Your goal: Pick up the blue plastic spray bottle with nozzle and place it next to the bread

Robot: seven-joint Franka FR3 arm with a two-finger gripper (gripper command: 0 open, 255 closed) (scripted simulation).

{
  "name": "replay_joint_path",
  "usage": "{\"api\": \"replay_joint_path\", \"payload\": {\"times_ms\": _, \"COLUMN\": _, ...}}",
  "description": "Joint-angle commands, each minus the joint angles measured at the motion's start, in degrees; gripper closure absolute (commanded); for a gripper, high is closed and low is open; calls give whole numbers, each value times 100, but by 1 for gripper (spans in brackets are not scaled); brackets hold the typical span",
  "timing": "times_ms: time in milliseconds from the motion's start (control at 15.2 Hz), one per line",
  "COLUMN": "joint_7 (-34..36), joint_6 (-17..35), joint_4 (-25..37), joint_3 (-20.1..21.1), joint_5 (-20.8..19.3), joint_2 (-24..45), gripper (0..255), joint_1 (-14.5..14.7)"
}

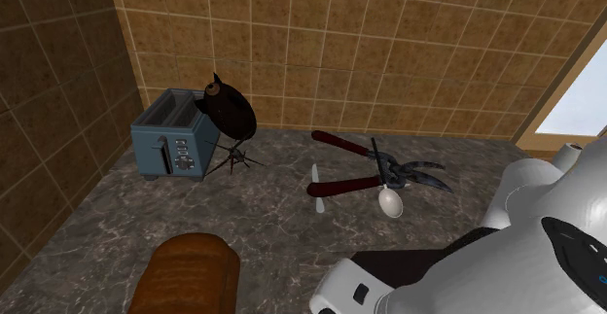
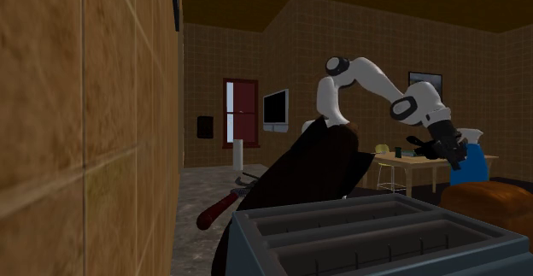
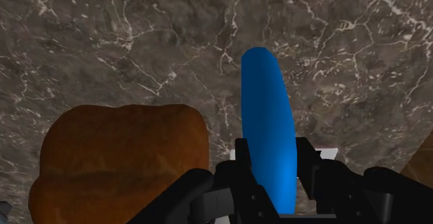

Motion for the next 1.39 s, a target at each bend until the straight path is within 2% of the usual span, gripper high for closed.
{"api": "replay_joint_path", "payload": {"times_ms": 0, "joint_7": 109, "joint_6": 211, "joint_4": -78, "joint_3": 228, "joint_5": -114, "joint_2": 117, "gripper": 255, "joint_1": -206}}
{"api": "replay_joint_path", "payload": {"times_ms": 264, "joint_7": 402, "joint_6": 590, "joint_4": -168, "joint_3": 876, "joint_5": -442, "joint_2": 354, "gripper": 255, "joint_1": -847}}
{"api": "replay_joint_path", "payload": {"times_ms": 528, "joint_7": 712, "joint_6": 939, "joint_4": -229, "joint_3": 1758, "joint_5": -790, "joint_2": 531, "gripper": 255, "joint_1": -1746}}
{"api": "replay_joint_path", "payload": {"times_ms": 1056, "joint_7": 702, "joint_6": 939, "joint_4": -229, "joint_3": 1763, "joint_5": -776, "joint_2": 528, "gripper": 255, "joint_1": -1748}}
{"api": "replay_joint_path", "payload": {"times_ms": 1122, "joint_7": 698, "joint_6": 937, "joint_4": -226, "joint_3": 1761, "joint_5": -778, "joint_2": 530, "gripper": 0, "joint_1": -1752}}
{"api": "replay_joint_path", "payload": {"times_ms": 1320, "joint_7": 701, "joint_6": 938, "joint_4": -224, "joint_3": 1773, "joint_5": -783, "joint_2": 532, "gripper": 0, "joint_1": -1767}}
